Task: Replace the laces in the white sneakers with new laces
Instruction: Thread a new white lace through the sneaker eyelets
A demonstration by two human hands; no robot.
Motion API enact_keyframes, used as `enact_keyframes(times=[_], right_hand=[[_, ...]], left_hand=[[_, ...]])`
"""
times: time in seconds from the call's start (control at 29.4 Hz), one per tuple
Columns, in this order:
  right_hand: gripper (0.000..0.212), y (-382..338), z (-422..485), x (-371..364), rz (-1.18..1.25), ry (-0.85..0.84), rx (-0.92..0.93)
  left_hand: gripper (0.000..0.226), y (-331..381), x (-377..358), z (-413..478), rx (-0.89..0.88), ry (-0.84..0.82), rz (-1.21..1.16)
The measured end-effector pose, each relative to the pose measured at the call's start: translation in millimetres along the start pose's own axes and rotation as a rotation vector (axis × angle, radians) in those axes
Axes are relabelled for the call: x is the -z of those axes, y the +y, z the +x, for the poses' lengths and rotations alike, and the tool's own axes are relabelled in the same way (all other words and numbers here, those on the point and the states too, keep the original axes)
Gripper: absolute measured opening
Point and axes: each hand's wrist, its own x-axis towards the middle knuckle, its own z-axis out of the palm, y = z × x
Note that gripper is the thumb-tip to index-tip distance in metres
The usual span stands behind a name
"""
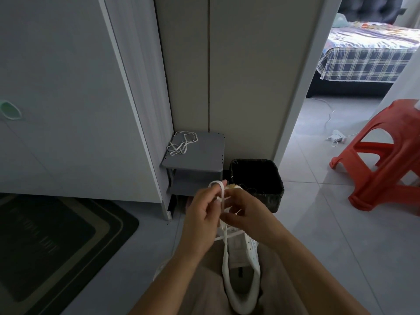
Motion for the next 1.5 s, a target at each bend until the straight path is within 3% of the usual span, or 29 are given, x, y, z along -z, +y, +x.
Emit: enact_keyframes(times=[0.17, 0.37, 0.44, 0.51, 0.61, 0.71, 0.82, 0.95, 1.19, 1.33, 1.43, 1.5], right_hand=[[0.007, 2, 1, -8, -0.022, 0.065, 0.013], [0.017, 16, -9, 0, -0.095, -0.017, -0.054], [0.012, 19, -11, 9, -0.156, -0.081, -0.094], [0.026, 14, -15, 19, -0.104, -0.078, -0.11], [0.034, -8, -15, 33, 0.205, 0.026, -0.167], [0.034, -25, -15, 31, 0.364, -0.059, -0.16], [0.022, -22, -14, 22, 0.487, 0.073, -0.188], [0.026, -8, -12, 32, 0.699, 0.293, -0.247], [0.015, -1, -11, 56, 0.917, 0.426, -0.179], [0.033, 0, -15, 52, 0.831, 0.377, -0.091], [0.015, -4, -19, 45, 0.663, 0.352, -0.075], [0.013, -9, -19, 39, 0.532, 0.362, -0.053]], left_hand=[[0.021, 25, 16, 20, 0.175, 0.119, -0.39], [0.017, 48, 49, 54, 0.081, 0.291, -0.459], [0.017, 52, 54, 61, -0.011, 0.321, -0.368], [0.017, 51, 50, 61, -0.148, 0.277, -0.044], [0.021, 42, 28, 44, -0.362, -0.057, 0.508], [0.025, 27, 8, 24, -0.396, -0.347, 0.767], [0.02, 13, 8, 18, -0.382, -0.304, 0.736], [0.01, -5, 24, 12, -0.389, -0.187, 0.683], [0.007, -50, 69, 0, -0.202, -0.002, 0.75], [0.01, -68, 88, -6, -0.112, 0.042, 0.783], [0.008, -67, 91, -7, -0.045, 0.03, 0.808], [0.023, -59, 86, -5, 0.025, -0.006, 0.835]])
